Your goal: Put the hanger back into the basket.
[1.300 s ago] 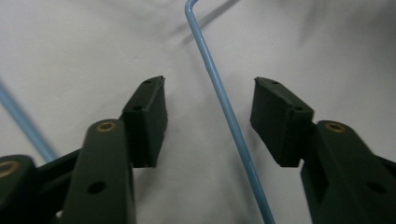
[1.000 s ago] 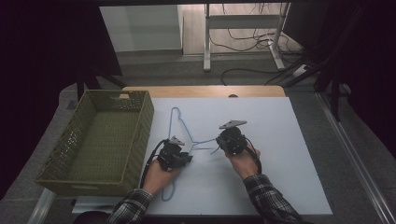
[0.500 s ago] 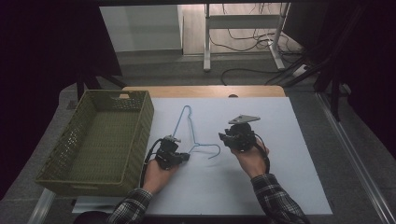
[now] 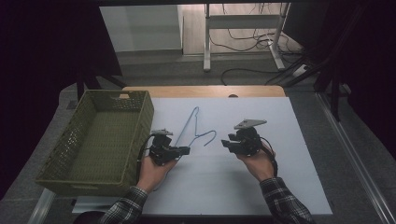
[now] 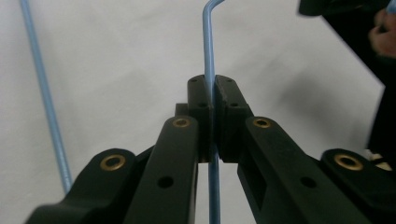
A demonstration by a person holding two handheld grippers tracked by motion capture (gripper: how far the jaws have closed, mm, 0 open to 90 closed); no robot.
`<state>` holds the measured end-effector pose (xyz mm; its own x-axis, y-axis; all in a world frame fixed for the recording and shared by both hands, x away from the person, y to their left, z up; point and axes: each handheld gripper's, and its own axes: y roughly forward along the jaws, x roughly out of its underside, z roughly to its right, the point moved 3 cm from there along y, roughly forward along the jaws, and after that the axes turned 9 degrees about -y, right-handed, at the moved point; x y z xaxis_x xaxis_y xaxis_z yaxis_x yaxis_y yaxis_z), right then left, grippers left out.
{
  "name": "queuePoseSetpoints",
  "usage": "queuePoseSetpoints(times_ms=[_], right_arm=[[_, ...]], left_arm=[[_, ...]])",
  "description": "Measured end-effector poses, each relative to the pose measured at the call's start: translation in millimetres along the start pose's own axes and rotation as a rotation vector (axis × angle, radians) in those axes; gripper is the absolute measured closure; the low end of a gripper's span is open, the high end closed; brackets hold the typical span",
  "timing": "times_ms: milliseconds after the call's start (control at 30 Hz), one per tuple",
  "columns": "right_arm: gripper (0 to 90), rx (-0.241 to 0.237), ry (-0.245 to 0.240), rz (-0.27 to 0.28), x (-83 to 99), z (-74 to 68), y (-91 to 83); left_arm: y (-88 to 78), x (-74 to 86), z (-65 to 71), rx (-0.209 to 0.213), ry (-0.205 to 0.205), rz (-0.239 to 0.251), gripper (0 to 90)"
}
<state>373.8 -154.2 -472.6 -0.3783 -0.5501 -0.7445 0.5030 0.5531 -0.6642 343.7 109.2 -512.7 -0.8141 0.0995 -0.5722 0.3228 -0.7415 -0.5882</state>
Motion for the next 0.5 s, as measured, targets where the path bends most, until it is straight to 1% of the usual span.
queuePoseSetpoints(times_ms=[33, 67, 100, 167, 300, 333, 367, 467, 500], right_arm=[[58.0, 0.0, 0.0, 0.0, 0.0, 0.0, 0.0], [57.1, -0.024, -0.014, 0.026, -3.7, -5.2, -1.4], [57.1, -0.024, -0.014, 0.026, -3.7, -5.2, -1.4], [57.2, -0.045, -0.023, 0.058, -7.5, -9.1, -3.9], [57.5, -0.09, -0.032, 0.121, -16.2, -16.7, -8.9], [57.5, -0.101, -0.045, 0.149, -20.3, -20.7, -10.8], [57.5, -0.106, -0.049, 0.157, -21.6, -22.2, -11.1], [57.4, -0.106, -0.057, 0.173, -24.5, -25.0, -11.2], [57.6, -0.128, -0.056, 0.192, -26.6, -27.6, -10.9]], left_arm=[[-1.9, -0.6, 1.8, 0.012, 0.001, 0.009, 86.9], [-4.5, -1.3, 3.4, 0.034, -0.001, 0.012, 86.9], [-5.6, -1.6, 4.5, 0.049, -0.003, 0.014, 86.9], [-8.4, -2.3, 8.3, 0.082, -0.001, 0.022, 86.9], [-10.8, -3.2, 13.5, 0.121, 0.0, 0.031, 87.0], [-10.5, -3.1, 14.6, 0.133, 0.0, 0.03, 86.9], [-10.5, -3.1, 14.6, 0.133, 0.0, 0.03, 87.0], [-7.9, -2.0, 16.7, 0.166, -0.009, 0.024, 86.9], [-6.7, -1.6, 17.5, 0.172, -0.01, 0.021, 86.9]])
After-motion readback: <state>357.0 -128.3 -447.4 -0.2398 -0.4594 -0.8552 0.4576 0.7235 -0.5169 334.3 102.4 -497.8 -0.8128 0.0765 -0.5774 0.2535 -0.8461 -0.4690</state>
